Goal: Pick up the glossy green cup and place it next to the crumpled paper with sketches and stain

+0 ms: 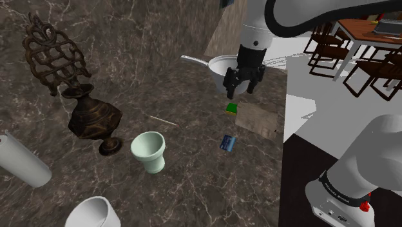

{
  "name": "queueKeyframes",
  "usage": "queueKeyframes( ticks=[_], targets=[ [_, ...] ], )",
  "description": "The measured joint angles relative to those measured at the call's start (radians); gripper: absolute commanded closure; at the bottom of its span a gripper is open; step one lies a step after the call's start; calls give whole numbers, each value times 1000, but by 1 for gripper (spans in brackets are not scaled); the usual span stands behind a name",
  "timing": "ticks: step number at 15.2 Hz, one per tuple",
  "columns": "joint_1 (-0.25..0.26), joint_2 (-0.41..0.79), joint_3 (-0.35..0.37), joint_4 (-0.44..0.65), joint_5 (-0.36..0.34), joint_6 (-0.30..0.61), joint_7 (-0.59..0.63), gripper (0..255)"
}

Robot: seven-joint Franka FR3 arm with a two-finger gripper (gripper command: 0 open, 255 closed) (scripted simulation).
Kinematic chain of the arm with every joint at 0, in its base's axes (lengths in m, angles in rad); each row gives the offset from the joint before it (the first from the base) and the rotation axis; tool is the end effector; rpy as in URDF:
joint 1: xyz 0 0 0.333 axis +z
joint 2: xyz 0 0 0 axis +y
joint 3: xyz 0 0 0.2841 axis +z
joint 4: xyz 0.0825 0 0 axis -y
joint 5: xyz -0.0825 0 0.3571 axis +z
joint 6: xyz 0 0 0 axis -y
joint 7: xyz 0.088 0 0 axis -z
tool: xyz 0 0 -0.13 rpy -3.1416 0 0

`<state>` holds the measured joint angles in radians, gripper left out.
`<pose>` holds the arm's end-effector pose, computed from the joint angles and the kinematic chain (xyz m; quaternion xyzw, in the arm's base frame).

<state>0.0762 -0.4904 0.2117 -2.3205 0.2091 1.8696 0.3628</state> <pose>0.3773 0.1382 0.4798 -0.9955 0.0779 0.0000 0.0534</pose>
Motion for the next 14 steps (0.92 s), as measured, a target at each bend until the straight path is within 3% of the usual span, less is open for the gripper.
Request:
queueKeyframes(
  ticks=[8, 14],
  targets=[
    [33, 233, 137, 136, -15, 117, 163, 0],
    [59, 435, 214, 282, -89, 172, 292, 0]
  ],
)
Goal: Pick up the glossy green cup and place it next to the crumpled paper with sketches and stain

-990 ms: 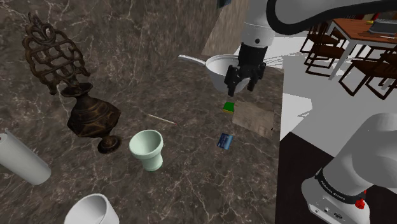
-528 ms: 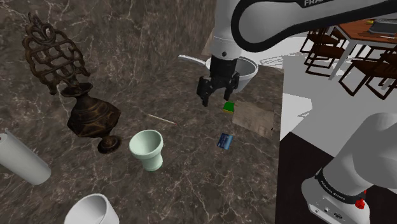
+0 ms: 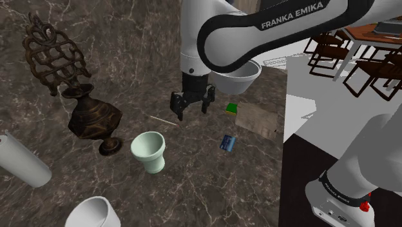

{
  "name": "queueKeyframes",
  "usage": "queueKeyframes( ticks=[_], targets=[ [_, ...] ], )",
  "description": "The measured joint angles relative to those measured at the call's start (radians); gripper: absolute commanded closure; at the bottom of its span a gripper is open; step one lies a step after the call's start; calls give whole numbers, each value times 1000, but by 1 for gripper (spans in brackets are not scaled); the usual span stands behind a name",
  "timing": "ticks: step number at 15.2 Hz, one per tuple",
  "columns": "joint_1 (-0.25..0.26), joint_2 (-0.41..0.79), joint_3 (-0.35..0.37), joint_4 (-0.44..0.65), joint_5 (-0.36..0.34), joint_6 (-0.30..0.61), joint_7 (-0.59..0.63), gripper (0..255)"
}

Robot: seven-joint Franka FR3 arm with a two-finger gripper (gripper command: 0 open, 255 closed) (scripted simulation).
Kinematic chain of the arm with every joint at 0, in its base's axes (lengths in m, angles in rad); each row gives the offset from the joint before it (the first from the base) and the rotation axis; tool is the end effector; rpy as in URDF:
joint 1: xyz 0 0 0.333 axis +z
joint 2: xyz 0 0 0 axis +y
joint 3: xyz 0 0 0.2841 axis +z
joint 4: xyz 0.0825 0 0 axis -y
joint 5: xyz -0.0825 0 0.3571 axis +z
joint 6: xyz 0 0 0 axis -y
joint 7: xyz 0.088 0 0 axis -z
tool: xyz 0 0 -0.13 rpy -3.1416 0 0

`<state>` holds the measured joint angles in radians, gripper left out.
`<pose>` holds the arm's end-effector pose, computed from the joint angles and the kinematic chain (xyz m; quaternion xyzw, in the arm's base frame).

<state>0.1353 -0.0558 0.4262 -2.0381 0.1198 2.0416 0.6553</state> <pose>0.4369 0.2878 0.4271 -0.9961 0.0725 0.0018 0.0506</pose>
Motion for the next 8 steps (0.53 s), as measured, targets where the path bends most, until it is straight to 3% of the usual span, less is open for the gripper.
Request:
queueKeyframes(
  ticks=[8],
  targets=[
    [97, 310, 52, 274, -164, 14, 197, 0]
  ],
)
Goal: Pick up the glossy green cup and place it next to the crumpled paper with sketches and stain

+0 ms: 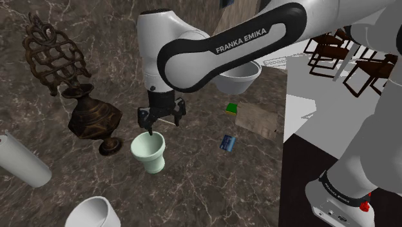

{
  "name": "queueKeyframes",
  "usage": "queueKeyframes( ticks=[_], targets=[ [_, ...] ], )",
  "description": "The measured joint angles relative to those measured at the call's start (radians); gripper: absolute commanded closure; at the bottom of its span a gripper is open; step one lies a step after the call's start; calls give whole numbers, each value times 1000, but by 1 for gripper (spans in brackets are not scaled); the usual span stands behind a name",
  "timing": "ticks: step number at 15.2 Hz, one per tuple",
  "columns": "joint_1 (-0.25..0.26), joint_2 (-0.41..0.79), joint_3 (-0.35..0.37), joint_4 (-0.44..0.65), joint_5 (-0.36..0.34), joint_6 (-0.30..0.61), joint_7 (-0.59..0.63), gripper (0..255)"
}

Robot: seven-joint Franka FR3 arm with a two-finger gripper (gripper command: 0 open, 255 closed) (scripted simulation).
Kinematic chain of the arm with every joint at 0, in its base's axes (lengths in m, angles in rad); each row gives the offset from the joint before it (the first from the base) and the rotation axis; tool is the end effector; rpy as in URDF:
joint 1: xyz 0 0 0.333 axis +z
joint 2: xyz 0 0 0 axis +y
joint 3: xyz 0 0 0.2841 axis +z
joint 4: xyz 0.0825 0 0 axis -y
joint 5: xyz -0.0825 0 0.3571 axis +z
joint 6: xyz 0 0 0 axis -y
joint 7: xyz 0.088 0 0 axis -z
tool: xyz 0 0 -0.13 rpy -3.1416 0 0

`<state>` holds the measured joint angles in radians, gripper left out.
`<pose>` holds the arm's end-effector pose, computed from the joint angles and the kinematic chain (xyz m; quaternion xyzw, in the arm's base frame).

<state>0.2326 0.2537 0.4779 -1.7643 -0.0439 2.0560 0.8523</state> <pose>0.4669 0.3773 0.3964 -0.9963 0.0696 0.0029 0.0504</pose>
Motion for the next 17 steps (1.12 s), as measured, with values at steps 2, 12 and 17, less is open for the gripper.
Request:
queueKeyframes(
  ticks=[2, 12, 17],
  targets=[
    [18, 45, -2, 34, -23, 7, 22, 0],
    [32, 93, -9, 9, -49, 76, 39, 0],
    [32, 93, -9, 9, -49, 76, 39, 255]
  ],
)
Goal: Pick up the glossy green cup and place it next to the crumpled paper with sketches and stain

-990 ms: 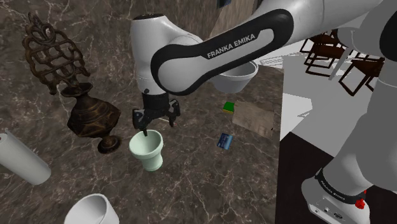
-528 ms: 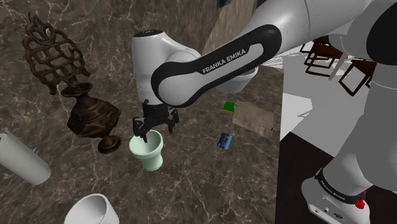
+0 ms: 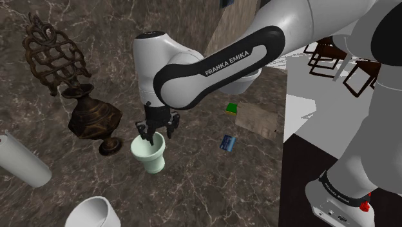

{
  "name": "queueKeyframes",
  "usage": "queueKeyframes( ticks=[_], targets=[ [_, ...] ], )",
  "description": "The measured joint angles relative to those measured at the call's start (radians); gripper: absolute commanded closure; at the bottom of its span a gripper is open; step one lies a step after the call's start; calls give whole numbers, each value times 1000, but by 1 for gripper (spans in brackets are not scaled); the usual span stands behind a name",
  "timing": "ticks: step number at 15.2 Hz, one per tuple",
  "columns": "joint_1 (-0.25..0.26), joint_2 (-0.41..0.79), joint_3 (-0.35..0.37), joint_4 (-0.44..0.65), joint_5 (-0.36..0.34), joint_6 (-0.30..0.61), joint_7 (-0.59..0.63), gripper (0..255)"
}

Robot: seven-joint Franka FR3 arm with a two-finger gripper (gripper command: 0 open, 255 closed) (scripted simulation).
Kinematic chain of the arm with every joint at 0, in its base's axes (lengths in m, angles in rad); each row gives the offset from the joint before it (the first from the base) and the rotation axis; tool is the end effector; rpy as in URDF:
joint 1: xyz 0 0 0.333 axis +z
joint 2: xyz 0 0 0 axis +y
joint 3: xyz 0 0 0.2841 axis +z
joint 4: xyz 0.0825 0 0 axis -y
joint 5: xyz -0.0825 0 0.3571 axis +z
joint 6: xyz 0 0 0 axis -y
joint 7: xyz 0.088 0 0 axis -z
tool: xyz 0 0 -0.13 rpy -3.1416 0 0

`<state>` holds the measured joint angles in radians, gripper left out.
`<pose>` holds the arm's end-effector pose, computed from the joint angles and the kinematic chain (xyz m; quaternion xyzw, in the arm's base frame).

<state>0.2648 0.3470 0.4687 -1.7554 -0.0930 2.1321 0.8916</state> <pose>0.4731 0.3936 0.3554 -0.9963 0.0701 0.0028 0.0501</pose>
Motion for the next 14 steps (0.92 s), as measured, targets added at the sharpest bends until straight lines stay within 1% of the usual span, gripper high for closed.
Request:
queueKeyframes(
  ticks=[9, 14],
  targets=[
    [0, -1, 0, 0, 0, 1, 0, 255],
    [-2, -18, 5, 31, 10, -47, -3, 255]
  ],
)
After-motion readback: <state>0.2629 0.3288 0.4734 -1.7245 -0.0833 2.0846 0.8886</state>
